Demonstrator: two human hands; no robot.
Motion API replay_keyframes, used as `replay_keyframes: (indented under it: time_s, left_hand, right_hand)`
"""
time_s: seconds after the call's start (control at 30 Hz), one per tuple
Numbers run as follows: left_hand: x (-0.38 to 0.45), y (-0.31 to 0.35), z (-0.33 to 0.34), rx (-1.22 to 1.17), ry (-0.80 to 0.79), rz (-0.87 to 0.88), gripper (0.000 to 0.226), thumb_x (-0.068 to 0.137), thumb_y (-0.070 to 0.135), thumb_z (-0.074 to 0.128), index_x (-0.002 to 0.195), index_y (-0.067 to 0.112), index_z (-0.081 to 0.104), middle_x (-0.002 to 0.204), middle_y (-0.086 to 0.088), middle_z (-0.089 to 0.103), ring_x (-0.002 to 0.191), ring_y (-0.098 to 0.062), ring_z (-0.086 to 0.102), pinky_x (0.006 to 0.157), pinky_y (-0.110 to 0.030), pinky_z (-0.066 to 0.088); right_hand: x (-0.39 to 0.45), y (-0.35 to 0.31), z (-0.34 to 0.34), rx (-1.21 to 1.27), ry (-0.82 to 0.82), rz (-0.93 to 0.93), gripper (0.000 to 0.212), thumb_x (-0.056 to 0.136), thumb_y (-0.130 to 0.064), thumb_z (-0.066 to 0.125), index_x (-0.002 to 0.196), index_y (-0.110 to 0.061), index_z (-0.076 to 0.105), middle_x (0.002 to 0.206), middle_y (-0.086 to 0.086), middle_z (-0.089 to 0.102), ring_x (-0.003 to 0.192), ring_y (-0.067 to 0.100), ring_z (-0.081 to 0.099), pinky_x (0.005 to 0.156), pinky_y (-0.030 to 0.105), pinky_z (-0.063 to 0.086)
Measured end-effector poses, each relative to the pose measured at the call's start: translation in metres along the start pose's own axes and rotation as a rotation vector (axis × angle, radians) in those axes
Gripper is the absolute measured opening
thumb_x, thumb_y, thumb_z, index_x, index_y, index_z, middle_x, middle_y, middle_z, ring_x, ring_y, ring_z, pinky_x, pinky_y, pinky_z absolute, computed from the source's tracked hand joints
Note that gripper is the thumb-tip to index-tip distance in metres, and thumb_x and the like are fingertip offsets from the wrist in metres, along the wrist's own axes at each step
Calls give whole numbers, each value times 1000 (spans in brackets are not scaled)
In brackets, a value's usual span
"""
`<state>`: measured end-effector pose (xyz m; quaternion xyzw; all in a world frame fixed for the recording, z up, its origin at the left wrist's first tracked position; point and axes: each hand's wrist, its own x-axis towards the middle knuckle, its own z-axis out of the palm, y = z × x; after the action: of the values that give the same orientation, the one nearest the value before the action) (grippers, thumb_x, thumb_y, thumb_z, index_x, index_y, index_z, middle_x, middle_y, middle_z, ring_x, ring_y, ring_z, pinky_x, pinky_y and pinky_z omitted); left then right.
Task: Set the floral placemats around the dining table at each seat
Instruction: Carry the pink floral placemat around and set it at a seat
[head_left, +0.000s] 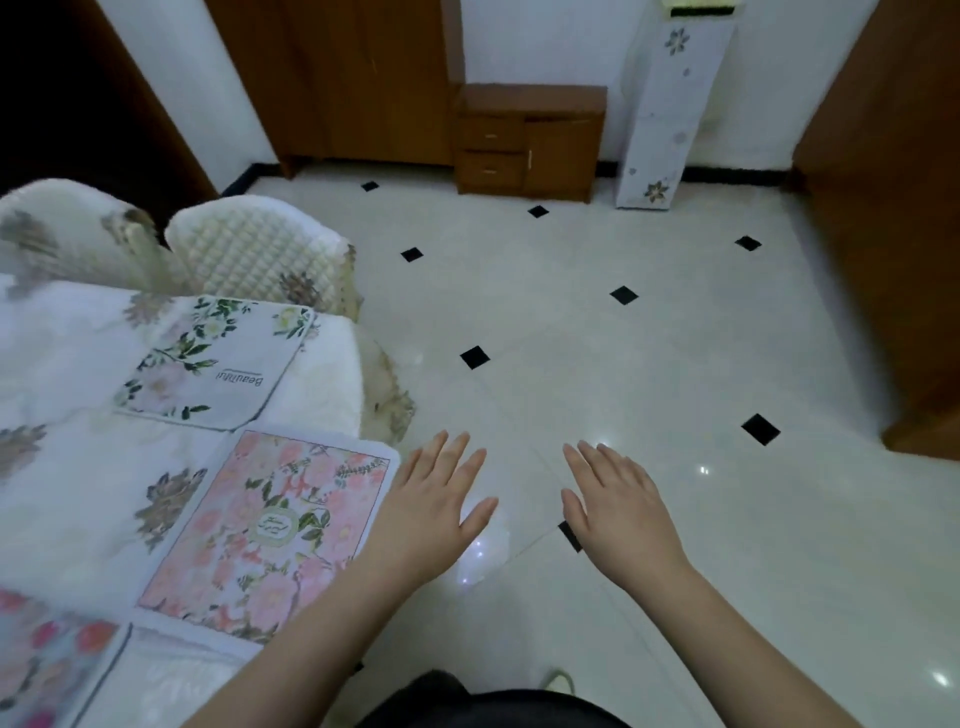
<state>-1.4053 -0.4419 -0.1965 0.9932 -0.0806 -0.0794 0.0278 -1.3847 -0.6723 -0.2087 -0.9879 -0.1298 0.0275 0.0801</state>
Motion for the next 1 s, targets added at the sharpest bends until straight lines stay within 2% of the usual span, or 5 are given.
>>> replay_keyframes:
  time_s: [0.23, 0.4, 0.5, 0.9, 1.0]
  left_hand:
    - [-6, -50, 0, -51, 36, -238, 63, 94, 57, 29, 136, 20, 58, 144, -4, 54, 136, -27, 48, 110, -39, 19]
    - [-14, -95, 14, -149, 90, -385, 92, 84, 74, -10, 154, 29, 29, 164, 4, 17, 152, -18, 9, 120, -33, -4]
    - [-11, -122, 23, -207, 106, -492, 94, 80, 74, -12, 156, 30, 20, 165, 6, 8, 153, -16, -2, 119, -34, -7]
    - [-33, -192, 45, -267, 28, -735, 71, 97, 63, 13, 146, 23, 46, 156, -4, 38, 146, -26, 32, 120, -39, 12]
    - [-40, -194, 53, -233, 28, -835, 66, 98, 60, 19, 140, 22, 53, 149, -4, 49, 139, -26, 44, 112, -45, 31]
  right_hand:
    - [68, -43, 9, 13, -34, -245, 54, 90, -38, 34, 128, -13, 61, 125, 4, 65, 115, 24, 63, 94, 41, 51]
    - [119, -87, 19, -19, -64, -401, 55, 92, -39, 32, 131, -12, 59, 129, 6, 64, 118, 25, 61, 97, 42, 50]
    - [143, -116, 22, -75, -92, -485, 56, 92, -40, 29, 133, -14, 58, 132, 4, 62, 121, 23, 59, 99, 40, 48]
    - [220, -226, 47, -97, -212, -812, 64, 92, -44, 22, 142, -13, 46, 143, 8, 52, 131, 27, 49, 106, 42, 40]
    - [233, -254, 60, -110, -255, -936, 65, 93, -47, 22, 144, -13, 45, 145, 8, 50, 133, 27, 47, 108, 43, 37]
